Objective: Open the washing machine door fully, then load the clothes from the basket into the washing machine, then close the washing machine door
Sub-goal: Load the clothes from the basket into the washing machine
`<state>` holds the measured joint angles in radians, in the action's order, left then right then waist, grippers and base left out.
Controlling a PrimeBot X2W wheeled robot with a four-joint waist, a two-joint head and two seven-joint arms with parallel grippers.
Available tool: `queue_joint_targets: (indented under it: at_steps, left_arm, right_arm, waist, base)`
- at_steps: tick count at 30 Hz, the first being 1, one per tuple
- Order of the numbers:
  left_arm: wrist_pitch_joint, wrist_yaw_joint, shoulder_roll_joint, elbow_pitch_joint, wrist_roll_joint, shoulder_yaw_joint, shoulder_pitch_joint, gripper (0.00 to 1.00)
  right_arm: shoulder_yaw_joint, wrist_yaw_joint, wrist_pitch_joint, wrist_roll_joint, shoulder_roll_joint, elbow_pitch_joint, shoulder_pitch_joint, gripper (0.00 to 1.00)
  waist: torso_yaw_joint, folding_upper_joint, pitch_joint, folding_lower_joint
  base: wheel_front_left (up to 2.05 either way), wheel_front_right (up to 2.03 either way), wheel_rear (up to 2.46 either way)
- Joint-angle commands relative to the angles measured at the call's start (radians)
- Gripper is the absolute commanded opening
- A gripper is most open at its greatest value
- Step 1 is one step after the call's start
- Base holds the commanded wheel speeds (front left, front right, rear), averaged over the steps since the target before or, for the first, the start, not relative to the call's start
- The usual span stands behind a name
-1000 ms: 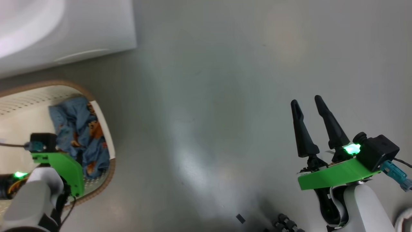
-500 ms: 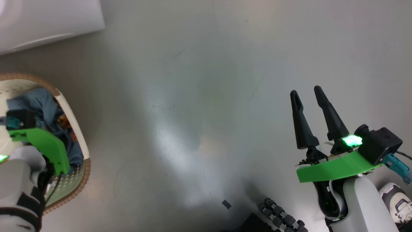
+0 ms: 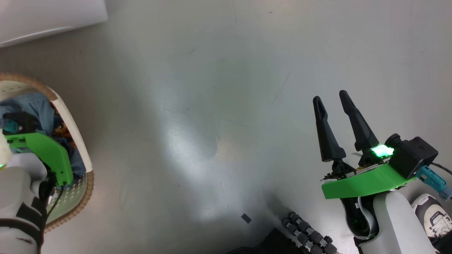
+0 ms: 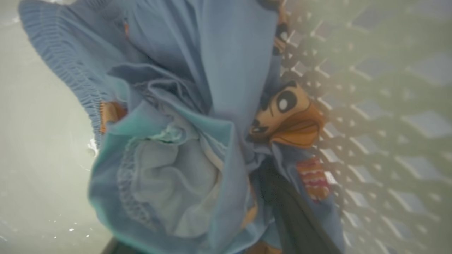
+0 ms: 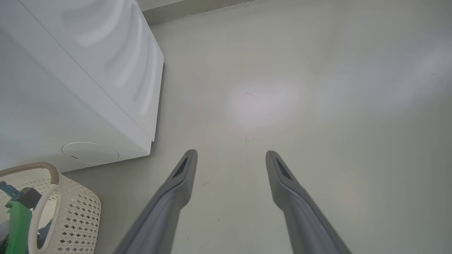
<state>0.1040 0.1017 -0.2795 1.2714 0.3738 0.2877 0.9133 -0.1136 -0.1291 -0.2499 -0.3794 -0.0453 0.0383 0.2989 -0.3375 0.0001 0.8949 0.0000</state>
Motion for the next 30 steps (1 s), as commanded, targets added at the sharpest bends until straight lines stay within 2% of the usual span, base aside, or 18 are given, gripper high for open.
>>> queue_joint_targets:
  at_steps: [1,2,12,22,30]
  left_arm:
    - [-0.002,-0.003,-0.026,0.004,0.000,-0.013,-0.013,0.98]
    - [0.005,0.002,-0.023,0.005,0.000,-0.008,-0.017,0.00]
    - [-0.018,0.017,-0.013,0.013,0.027,-0.001,-0.053,0.00]
    - [-0.065,0.023,0.011,0.016,0.069,-0.012,-0.123,0.00]
    - [-0.127,0.027,0.051,0.017,0.108,-0.020,-0.183,0.00]
  right_arm:
    - [-0.015,-0.002,-0.012,0.004,-0.005,-0.023,-0.019,1.00]
    - [-0.014,-0.002,-0.012,0.007,-0.005,-0.023,-0.020,1.00]
    - [-0.009,-0.002,-0.012,0.027,-0.005,-0.016,-0.019,1.00]
    - [-0.001,-0.002,-0.012,0.054,-0.005,-0.005,-0.021,1.00]
    - [0.004,-0.002,-0.012,0.077,-0.005,0.009,-0.024,1.00]
  waist:
    - [0.002,-0.0001,0.000,0.0000]
    - [0.004,-0.0001,0.000,0.0000]
    - [0.032,-0.0001,-0.036,0.0000]
    - [0.073,-0.0001,-0.120,0.0000]
    - [0.123,-0.0001,-0.209,0.0000]
  base:
    - [0.00,0.00,0.00]
    - [0.00,0.00,0.00]
    - [0.00,0.00,0.00]
    - [0.00,0.00,0.00]
    - [0.00,0.00,0.00]
